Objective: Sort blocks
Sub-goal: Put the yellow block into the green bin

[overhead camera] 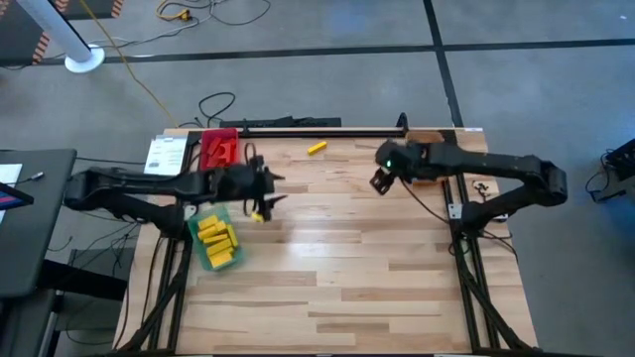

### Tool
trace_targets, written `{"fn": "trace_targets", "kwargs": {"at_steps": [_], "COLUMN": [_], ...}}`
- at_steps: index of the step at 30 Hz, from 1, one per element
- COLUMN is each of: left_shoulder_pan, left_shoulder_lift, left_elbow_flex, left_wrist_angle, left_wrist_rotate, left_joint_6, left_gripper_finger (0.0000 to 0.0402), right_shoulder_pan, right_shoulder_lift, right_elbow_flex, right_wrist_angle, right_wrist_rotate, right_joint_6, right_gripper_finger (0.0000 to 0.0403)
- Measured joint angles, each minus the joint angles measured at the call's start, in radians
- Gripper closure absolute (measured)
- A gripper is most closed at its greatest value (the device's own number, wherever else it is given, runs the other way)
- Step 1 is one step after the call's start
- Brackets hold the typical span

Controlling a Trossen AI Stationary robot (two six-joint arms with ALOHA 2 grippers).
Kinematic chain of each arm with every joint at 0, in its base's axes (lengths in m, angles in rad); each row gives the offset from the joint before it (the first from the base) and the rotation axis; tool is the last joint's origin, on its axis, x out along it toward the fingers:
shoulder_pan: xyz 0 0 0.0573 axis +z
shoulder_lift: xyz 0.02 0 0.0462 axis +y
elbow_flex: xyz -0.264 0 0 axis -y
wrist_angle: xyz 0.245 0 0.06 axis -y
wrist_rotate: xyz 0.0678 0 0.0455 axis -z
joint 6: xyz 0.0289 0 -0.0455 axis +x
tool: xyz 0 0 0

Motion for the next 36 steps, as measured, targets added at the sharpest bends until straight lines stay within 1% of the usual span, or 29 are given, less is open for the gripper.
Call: {"fn": "trace_targets", "kwargs": {"at_steps": [2,4,6,9,11,15,20,23,27,33,36], "left_shoulder_pan": [0.081,0.152,0.207,0.272,0.317,0.401,0.477,0.502,0.523,0.537,0.536], "left_shoulder_lift": [0.027,0.076,0.141,0.248,0.323,0.472,0.625,0.695,0.780,0.903,0.961], "left_elbow_flex": [-0.002,-0.001,-0.001,-0.001,0.017,0.095,0.200,0.273,0.394,0.599,0.692], "left_wrist_angle": [0.023,0.091,0.142,0.247,0.289,0.301,0.295,0.257,0.137,-0.079,-0.153], "left_wrist_rotate": [0.084,0.179,0.223,0.226,0.227,0.230,0.310,0.327,0.328,0.328,0.312], "left_joint_6": [-0.010,-0.011,-0.012,-0.012,-0.028,-0.097,-0.158,-0.155,-0.128,-0.073,-0.063], "left_gripper_finger": [0.0169,0.0169,0.0168,0.0168,0.0168,0.0168,0.0168,0.0168,0.0168,0.0168,0.0168], "right_shoulder_pan": [0.075,0.143,0.215,0.313,0.372,0.483,0.602,0.655,0.709,0.747,0.753], "right_shoulder_lift": [0.002,0.004,0.009,0.020,0.030,0.061,0.113,0.148,0.200,0.264,0.289], "right_elbow_flex": [0.000,0.000,0.000,0.000,0.000,0.000,0.000,0.000,0.000,0.000,0.000], "right_wrist_angle": [0.029,0.059,0.096,0.144,0.179,0.214,0.266,0.288,0.317,0.359,0.366], "right_wrist_rotate": [0.000,0.000,0.004,0.017,0.027,0.034,0.054,0.073,0.084,0.086,0.086], "right_joint_6": [0.001,0.005,0.007,0.007,0.007,0.008,0.039,0.057,0.061,0.061,0.062], "right_gripper_finger": [0.0117,0.0117,0.0117,0.0117,0.0117,0.0117,0.0117,0.0117,0.0117,0.0117,0.0117]}}
